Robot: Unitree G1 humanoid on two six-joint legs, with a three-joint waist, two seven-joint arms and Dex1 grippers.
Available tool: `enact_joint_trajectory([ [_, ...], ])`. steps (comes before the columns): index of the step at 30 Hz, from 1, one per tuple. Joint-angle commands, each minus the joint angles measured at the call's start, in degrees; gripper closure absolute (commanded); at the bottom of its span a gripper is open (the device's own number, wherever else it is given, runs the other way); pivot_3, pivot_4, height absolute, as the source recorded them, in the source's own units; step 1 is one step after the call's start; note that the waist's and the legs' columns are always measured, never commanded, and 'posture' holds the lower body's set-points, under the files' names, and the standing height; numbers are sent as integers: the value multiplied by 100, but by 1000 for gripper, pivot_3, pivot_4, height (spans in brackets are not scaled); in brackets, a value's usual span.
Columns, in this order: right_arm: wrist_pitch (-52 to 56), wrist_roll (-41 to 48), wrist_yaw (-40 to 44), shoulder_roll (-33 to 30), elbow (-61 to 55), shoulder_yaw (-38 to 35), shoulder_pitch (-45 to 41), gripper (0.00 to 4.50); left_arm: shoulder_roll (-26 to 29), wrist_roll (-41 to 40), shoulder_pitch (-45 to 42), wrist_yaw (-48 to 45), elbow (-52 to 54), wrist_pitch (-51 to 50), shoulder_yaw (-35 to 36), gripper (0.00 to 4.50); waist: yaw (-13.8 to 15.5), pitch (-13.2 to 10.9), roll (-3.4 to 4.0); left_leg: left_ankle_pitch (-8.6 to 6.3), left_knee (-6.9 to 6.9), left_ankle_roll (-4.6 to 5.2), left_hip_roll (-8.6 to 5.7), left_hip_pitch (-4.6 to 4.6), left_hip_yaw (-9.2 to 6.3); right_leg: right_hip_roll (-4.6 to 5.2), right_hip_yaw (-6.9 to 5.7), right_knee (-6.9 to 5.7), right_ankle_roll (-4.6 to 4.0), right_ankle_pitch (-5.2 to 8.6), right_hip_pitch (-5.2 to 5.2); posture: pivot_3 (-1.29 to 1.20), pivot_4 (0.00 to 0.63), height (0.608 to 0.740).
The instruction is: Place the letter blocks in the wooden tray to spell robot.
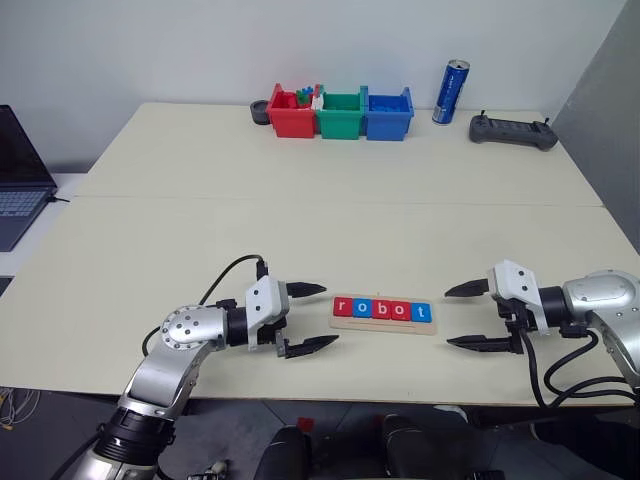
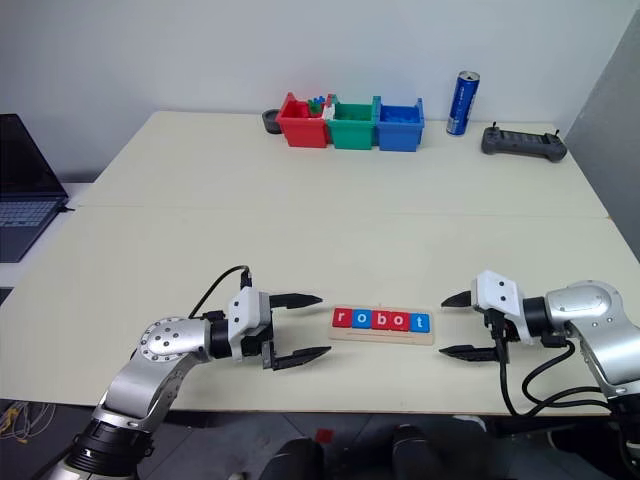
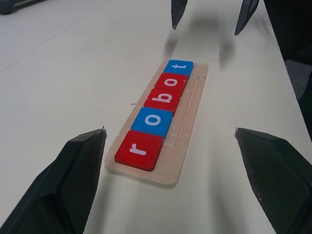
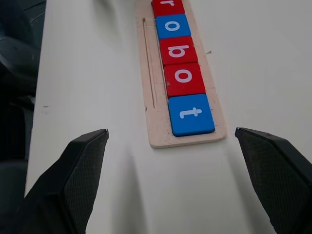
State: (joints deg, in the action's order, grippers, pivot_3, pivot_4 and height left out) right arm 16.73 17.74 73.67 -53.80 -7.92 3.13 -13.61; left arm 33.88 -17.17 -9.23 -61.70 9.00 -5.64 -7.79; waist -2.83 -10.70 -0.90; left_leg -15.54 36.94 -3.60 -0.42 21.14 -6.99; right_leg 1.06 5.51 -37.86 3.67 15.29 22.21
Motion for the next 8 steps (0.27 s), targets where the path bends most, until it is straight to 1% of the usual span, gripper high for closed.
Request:
enact_joint_trajectory([
  [1,16,59,-76,-21,-196,-155,29,41,77,-8,-25,-27,71,95,74,0,1,0,0,0,0,0,0,0,0,0,0,0,0,0,0,0,150,740],
  [8,-24,35,-134,-14,-179,-115,52,41,90,-102,2,-111,101,90,84,0,1,0,0,0,0,0,0,0,0,0,0,0,0,0,0,0,150,740],
])
